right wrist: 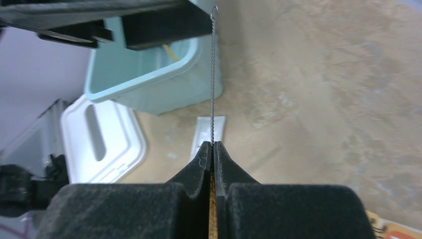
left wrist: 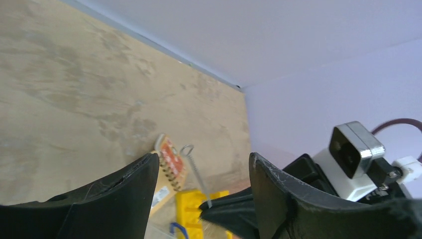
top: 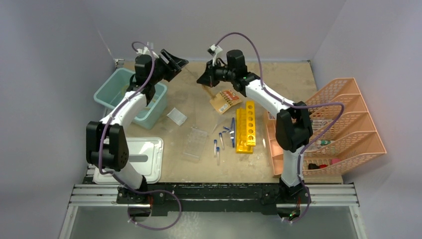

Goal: Organize the chemistry lab equipment

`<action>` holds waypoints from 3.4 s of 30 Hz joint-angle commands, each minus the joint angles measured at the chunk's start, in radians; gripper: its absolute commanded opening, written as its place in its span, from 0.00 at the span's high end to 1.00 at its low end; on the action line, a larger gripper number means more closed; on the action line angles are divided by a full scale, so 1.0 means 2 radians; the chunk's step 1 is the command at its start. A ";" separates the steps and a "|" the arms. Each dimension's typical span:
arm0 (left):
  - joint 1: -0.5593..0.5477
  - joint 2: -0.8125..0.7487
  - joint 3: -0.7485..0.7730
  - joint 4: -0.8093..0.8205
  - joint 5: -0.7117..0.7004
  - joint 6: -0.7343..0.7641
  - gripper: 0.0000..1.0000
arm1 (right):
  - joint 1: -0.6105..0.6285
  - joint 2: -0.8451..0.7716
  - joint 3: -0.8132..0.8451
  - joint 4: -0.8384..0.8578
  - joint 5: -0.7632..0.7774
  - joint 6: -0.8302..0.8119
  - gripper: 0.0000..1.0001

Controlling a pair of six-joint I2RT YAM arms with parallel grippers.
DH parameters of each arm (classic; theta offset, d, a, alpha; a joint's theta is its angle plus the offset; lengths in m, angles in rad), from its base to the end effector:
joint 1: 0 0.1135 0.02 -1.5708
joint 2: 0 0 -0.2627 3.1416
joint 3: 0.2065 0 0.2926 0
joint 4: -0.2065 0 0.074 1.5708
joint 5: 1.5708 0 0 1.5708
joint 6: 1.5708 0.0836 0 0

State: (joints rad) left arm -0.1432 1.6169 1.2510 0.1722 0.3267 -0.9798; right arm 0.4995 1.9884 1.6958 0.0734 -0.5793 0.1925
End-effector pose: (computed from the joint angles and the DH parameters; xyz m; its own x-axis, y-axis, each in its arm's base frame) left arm 0.4627 -0.0938 0.3000 -0.4772 -0.7258 -0.4955 0.0908 0.5201 -0.8493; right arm 0.4684 0.3077 0.2972 -0.3538 -0.0107 -0.9353 -0.8173 0.4898 0.3036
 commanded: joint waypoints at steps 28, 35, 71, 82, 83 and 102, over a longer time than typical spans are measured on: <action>-0.056 0.022 -0.013 0.058 0.032 -0.056 1.00 | -0.018 0.008 0.011 0.099 -0.050 0.158 1.00; -0.054 0.018 0.042 -0.041 -0.011 0.013 1.00 | -0.022 -0.007 0.004 0.090 -0.058 0.143 0.81; -0.129 0.262 0.295 -0.514 -0.288 0.367 0.49 | -0.075 -0.059 -0.121 0.005 0.134 0.087 0.78; -0.127 0.322 0.325 -0.526 -0.276 0.376 0.56 | -0.093 -0.047 -0.110 0.008 0.116 0.100 0.79; -0.126 0.327 0.330 -0.527 -0.272 0.377 0.56 | -0.095 -0.046 -0.110 0.008 0.116 0.100 0.79; -0.119 0.275 0.345 -0.518 -0.229 0.392 1.00 | -0.097 -0.043 -0.101 0.009 0.108 0.108 0.80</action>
State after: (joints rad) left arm -0.3901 2.2848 1.8874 -0.8711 -0.1772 -0.2165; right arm 0.3130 1.9106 1.4532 0.0635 -0.3363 0.3965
